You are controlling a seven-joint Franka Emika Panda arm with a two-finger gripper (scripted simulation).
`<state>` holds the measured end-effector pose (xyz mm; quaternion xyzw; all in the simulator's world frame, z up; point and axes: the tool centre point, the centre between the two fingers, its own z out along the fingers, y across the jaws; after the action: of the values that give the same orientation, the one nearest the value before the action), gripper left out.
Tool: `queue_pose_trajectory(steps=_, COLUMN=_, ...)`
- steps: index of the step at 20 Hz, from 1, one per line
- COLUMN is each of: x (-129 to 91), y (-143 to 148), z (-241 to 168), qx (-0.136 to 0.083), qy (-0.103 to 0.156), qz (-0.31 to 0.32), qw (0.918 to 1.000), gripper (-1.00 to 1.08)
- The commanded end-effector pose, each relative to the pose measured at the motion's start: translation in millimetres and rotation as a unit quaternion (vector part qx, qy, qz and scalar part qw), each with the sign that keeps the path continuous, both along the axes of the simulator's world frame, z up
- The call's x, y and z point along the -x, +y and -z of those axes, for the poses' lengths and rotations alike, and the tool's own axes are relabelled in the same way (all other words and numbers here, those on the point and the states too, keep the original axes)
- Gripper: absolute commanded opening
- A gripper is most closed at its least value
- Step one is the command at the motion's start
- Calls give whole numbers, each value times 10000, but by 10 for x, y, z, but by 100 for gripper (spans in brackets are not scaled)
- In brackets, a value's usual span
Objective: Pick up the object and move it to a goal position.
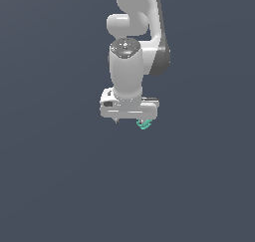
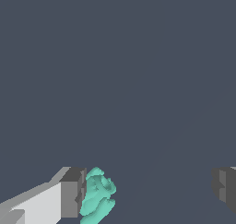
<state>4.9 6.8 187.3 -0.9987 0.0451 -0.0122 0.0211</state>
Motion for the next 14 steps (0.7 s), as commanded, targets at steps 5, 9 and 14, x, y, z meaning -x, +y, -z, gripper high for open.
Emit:
queue_pose_trajectory(steps=5, x=42, y=-47, z=50, qx=5, qy=80, qz=31, qw=10000, gripper=100)
queue_pose_trajectory(steps=9, x=124, y=-148, z=144, qx=11, qy=246, qz=123, qw=9996, gripper=100)
queue_pose_trajectory(steps=14, x=132, y=-161, z=151, qx=11, qy=264, qz=140, qw=9996, gripper=100)
